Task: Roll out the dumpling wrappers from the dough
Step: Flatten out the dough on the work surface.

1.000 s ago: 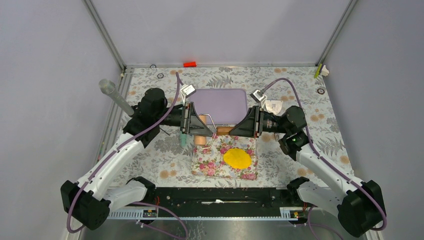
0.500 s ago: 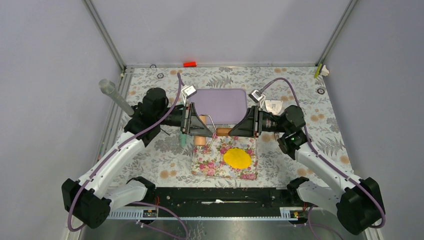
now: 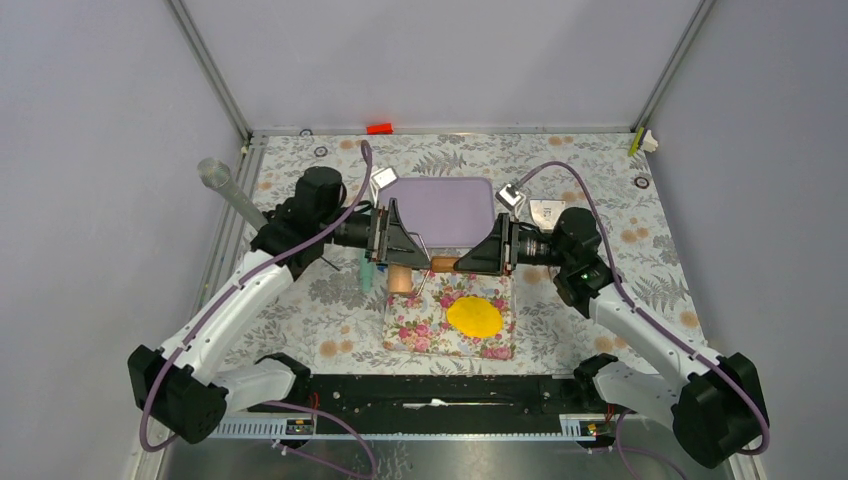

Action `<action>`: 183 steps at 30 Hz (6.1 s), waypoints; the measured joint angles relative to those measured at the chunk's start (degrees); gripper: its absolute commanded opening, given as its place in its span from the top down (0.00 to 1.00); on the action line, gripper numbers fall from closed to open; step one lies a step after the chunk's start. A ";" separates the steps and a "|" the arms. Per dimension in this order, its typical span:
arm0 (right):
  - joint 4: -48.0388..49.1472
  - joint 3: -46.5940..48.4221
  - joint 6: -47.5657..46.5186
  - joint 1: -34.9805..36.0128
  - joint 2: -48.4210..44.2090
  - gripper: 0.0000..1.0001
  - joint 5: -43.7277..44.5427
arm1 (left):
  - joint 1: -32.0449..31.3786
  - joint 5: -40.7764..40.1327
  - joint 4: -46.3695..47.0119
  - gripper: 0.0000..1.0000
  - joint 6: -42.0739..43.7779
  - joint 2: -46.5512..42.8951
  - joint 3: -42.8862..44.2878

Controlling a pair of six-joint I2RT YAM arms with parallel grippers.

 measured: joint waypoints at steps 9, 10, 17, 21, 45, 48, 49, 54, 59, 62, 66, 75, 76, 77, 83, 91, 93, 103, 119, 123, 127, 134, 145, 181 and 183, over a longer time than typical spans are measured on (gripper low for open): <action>-34.82 2.43 -15.37 -5.42 -2.43 1.00 12.59 | 0.96 -25.03 -22.75 0.01 15.30 -0.15 6.86; -39.80 2.60 -17.64 -6.05 -2.51 1.00 15.19 | 1.05 -27.41 -24.33 0.01 16.11 -0.92 6.86; -66.62 5.64 -29.94 -8.11 -3.39 1.00 27.58 | -2.27 -47.95 -27.28 0.01 16.50 -5.29 0.59; -75.89 9.60 -34.40 -9.22 -3.28 1.00 31.36 | -8.63 -60.15 -26.77 0.01 13.60 -3.89 -6.40; -80.32 10.03 -30.69 -10.99 -2.38 1.00 27.23 | -13.84 -67.12 -5.33 0.45 2.25 10.03 -24.68; -80.04 9.38 -30.16 -11.02 -2.47 1.00 27.19 | -14.36 -67.25 -3.76 0.67 2.10 11.37 -24.55; -80.06 9.29 -29.97 -11.02 -2.60 1.00 27.28 | -14.49 -67.25 -3.28 0.78 1.97 11.93 -24.39; -79.93 8.85 -28.02 -11.19 -3.48 1.00 28.98 | -15.28 -67.06 -1.55 1.00 1.38 13.97 -23.52; -75.58 2.19 -20.55 -11.37 -6.67 1.00 30.60 | -15.47 -66.95 -1.40 1.00 0.81 14.03 -23.52; -74.51 -1.38 -16.22 -11.50 -9.18 1.00 31.47 | -15.47 -66.90 -1.38 1.00 0.76 14.01 -23.52; -73.79 -2.95 -13.62 -11.52 -11.54 1.00 32.92 | -15.47 -66.71 -1.38 1.00 0.79 14.01 -23.52; -73.40 -7.17 -8.68 -11.43 -17.59 1.00 35.21 | -15.47 -66.64 -1.46 1.00 0.79 13.90 -23.52; -73.59 -7.21 -8.33 -11.32 -17.81 1.00 35.60 | -15.47 -66.62 -1.49 1.00 0.76 13.88 -23.52; -73.81 -7.21 -8.09 -11.19 -18.01 1.00 36.00 | -15.47 -66.55 -1.49 1.00 0.76 13.88 -23.52; -77.68 -6.95 -7.30 -11.06 -21.68 1.00 38.05 | -15.93 -65.31 -1.20 1.00 0.55 13.86 -23.52; -80.50 -5.99 -7.28 -10.54 -22.36 1.00 39.45 | -16.11 -63.91 -1.31 1.00 0.35 13.73 -23.54; -80.41 -5.79 -7.08 -9.84 -21.97 1.00 39.78 | -16.11 -63.52 -1.68 1.00 0.15 13.18 -23.67; -77.13 -2.86 1.88 7.17 -16.26 1.00 50.49 | -16.04 -62.95 -7.48 1.00 -1.97 9.68 -25.38; -64.96 -3.30 9.75 12.87 -7.69 1.00 55.52 | -15.91 -62.36 -7.28 1.00 -0.87 9.46 -25.49; -66.60 0.39 8.07 13.18 -4.72 1.00 56.63 | -15.87 -62.20 -7.08 1.00 -0.92 9.86 -25.51; -73.20 11.93 1.25 13.25 4.07 1.00 58.29 | -15.85 -60.87 -5.25 1.00 -0.72 10.82 -25.40; -78.97 18.75 -4.48 13.25 2.67 1.00 60.41 | -15.87 -60.15 -4.42 1.00 -0.07 11.61 -25.00; -84.50 14.88 -5.18 24.96 -0.90 1.00 66.29 | -15.87 -60.13 -4.42 1.00 -0.31 11.58 -25.00; -79.58 23.91 -15.76 25.07 1.05 1.00 69.13 | -15.96 -60.06 -4.52 1.00 -0.92 10.58 -25.51; -82.18 23.78 -16.96 25.07 -1.29 1.00 70.20 | -15.96 -60.06 -4.52 1.00 -0.92 10.58 -25.51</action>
